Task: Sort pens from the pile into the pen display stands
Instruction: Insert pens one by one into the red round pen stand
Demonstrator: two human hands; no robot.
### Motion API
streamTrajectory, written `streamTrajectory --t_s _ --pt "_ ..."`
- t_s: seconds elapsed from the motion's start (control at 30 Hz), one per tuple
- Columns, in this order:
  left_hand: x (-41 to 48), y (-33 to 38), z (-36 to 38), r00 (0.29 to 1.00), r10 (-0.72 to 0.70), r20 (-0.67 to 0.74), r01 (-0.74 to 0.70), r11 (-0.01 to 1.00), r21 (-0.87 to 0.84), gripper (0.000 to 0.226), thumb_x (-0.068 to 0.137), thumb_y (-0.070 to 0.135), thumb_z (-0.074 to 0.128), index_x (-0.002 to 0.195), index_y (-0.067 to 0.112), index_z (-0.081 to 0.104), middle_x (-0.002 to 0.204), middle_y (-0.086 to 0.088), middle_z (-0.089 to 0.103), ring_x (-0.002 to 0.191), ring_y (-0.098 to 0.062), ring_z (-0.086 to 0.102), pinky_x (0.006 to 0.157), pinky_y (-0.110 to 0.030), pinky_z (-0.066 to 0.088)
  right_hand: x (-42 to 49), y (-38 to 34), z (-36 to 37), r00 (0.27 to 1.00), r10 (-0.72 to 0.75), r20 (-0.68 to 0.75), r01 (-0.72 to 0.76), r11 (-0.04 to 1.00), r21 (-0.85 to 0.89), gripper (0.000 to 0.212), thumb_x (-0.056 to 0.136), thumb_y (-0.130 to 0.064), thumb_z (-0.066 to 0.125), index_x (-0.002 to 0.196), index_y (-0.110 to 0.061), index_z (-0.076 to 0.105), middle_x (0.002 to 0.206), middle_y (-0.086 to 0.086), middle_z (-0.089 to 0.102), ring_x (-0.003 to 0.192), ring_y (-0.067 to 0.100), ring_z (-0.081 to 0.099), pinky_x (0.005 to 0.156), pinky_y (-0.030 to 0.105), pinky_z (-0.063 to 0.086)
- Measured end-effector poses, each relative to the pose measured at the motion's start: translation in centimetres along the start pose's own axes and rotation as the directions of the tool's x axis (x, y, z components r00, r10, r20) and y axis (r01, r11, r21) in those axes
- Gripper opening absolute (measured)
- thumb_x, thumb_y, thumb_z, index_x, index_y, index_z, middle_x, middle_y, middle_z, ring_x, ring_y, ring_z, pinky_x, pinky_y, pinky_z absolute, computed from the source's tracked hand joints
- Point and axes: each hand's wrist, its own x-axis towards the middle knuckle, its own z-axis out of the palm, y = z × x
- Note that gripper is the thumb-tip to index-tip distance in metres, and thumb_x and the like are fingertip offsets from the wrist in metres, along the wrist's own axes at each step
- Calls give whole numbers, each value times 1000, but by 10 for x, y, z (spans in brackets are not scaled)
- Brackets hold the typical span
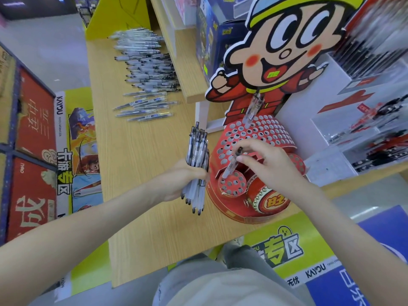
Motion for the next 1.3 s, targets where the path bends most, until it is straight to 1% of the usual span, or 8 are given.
streamTrajectory --t_s 0.17,0.33,0.57,0.67,0.83,0.97,1.1,1.3 --pt "4 5 5 999 9 -32 -8 999 34 13 62 3 61 69 4 50 71 -11 50 61 -17 49 55 -23 43 0 -2 1 999 -13 -35 14 999 43 22 93 -12 57 101 -32 60 101 -19 65 100 -4 58 90 10 41" --pt "5 7 7 1000 24 15 -24 1000 -18 13 65 -1 60 66 7 49 69 -8 52 57 -14 53 53 -20 45 0 2 4 995 -99 32 101 991 -83 19 94 -8 52 104 -21 61 97 -8 65 97 8 59 87 31 47" --pt "7 4 3 999 36 26 -35 998 -47 13 64 0 62 67 7 52 71 -8 54 63 -16 54 62 -28 45 1 8 2 997 -77 -8 76 989 -126 16 93 -15 55 100 -27 62 96 -7 64 98 9 52 83 23 39" --pt "8 3 2 999 29 27 -27 997 -69 13 64 -1 62 67 8 54 70 -7 55 63 -17 55 63 -29 45 2 11 4 988 -151 3 149 973 -174 16 93 -11 54 100 -23 63 93 -10 64 95 7 52 83 18 37" --pt "9 1 3 997 52 49 -48 996 -78 11 66 -2 61 67 7 54 68 -5 56 62 -15 56 62 -26 46 3 13 7 960 -280 -2 273 936 -221 16 90 -8 53 100 -13 65 89 -4 66 93 13 55 90 24 39" --pt "10 1 3 996 60 61 -54 994 -99 12 67 -2 60 69 7 53 69 -6 56 63 -16 56 61 -24 48 2 14 6 967 -254 -2 249 952 -175 17 90 -7 53 99 -15 65 89 -4 67 95 10 53 91 18 35" --pt "11 2 3 996 66 55 -61 994 -90 14 66 -1 62 70 5 49 71 -8 52 63 -17 54 61 -25 46 3 17 7 955 -295 -17 283 931 -230 18 92 -14 45 97 -14 63 88 -3 65 92 15 54 88 27 39" --pt "11 3 5 993 92 79 -84 991 -107 12 69 -2 60 66 8 54 68 -4 57 63 -15 57 61 -22 47 7 18 10 936 -348 54 349 894 -280 16 88 -4 55 99 -12 63 86 -1 65 88 15 53 88 24 37"
